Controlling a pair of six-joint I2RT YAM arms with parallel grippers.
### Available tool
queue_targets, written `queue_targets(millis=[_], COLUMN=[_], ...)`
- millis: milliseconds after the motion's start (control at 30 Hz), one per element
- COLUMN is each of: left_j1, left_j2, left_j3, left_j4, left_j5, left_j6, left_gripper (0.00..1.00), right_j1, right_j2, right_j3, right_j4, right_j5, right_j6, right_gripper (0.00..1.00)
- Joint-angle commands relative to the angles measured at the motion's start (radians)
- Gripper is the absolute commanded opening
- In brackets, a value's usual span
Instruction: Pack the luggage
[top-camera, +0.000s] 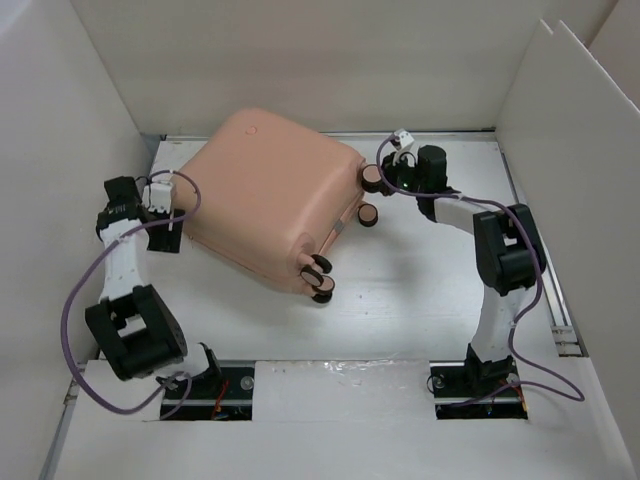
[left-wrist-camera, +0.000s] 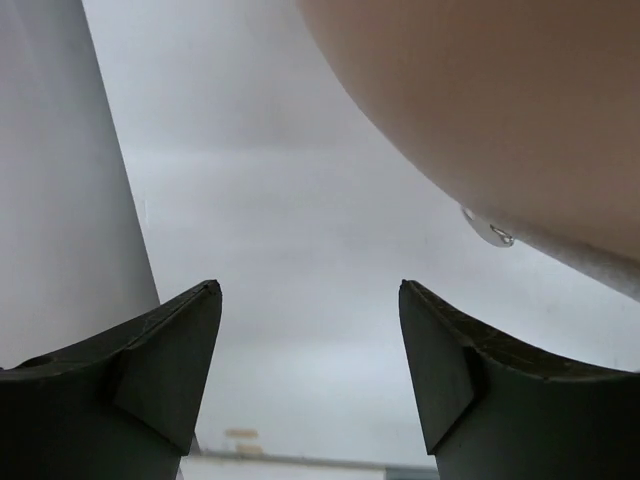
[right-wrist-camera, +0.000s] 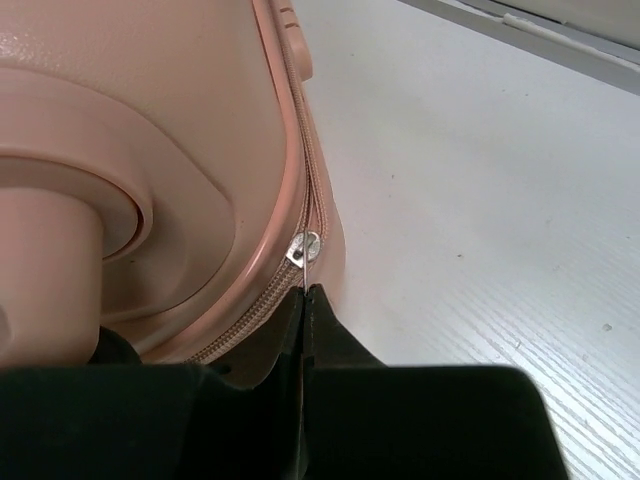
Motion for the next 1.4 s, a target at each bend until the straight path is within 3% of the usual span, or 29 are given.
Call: queue_targets(millis=[0, 200, 333, 433, 533, 567, 667, 700, 767, 867, 933, 1133, 1200, 1367], left_j1=[-0.092, -0.202, -0.235, -0.244, -0.302, -0.33, -0.5, -0.603, -0.71, -0.869, -0.951, -1.054, -1.069, -1.117], left_j2=[0.114, 0.133, 0.351, 0.395, 0.311, 0.22, 0.063, -0.024, -0.092, -0.174, -0.204, -0.215, -0.192, -0.117], left_j3=[0.026, 0.026, 0.249, 0.415, 0.452, 0.452, 0.338, 0.31, 0.243, 0.167, 0.137, 0.078, 0.078, 0.124], left_j4=[0.005, 0.145, 0.187, 0.233, 0.329, 0.383, 0.437, 0.408, 0.344, 0.229, 0.187, 0.156, 0.147, 0.093], left_j5=[0.146, 0.186, 0.177, 0.166, 0.175, 0.186, 0.175, 0.206, 0.206, 0.206, 0.194, 0.128, 0.071, -0.103], left_j6=[0.013, -0.048, -0.152, -0.192, -0.154, -0.116, 0.102, 0.168, 0.293, 0.311, 0.236, -0.04, -0.155, -0.282], left_gripper=[0.68, 0.69, 0.69, 0.69, 0.7, 0.7, 0.73, 0.74, 0.77, 0.78, 0.78, 0.86, 0.99, 1.0], right_j1=[0.06, 0.104, 0.137, 0.164, 0.216, 0.229, 0.292, 0.308, 0.363, 0.434, 0.463, 0.539, 0.548, 0.566], right_j2=[-0.058, -0.105, -0.171, -0.246, -0.294, -0.318, -0.36, -0.369, -0.384, -0.409, -0.418, -0.427, -0.438, -0.447], right_j3=[-0.006, -0.09, -0.211, -0.338, -0.421, -0.458, -0.53, -0.547, -0.57, -0.615, -0.659, -0.721, -0.731, -0.742], right_j4=[0.121, 0.133, 0.213, 0.326, 0.437, 0.448, 0.518, 0.535, 0.544, 0.554, 0.581, 0.6, 0.6, 0.6], right_j5=[-0.021, 0.01, 0.033, 0.087, 0.139, 0.151, 0.2, 0.214, 0.249, 0.306, 0.327, 0.395, 0.406, 0.424], right_j6=[-0.012, -0.012, 0.033, 0.105, 0.159, 0.184, 0.237, 0.248, 0.248, 0.27, 0.3, 0.33, 0.33, 0.33], right_gripper=[0.0, 0.0, 0.0, 0.0, 0.0, 0.0, 0.0, 0.0, 0.0, 0.0, 0.0, 0.0, 0.0, 0.0])
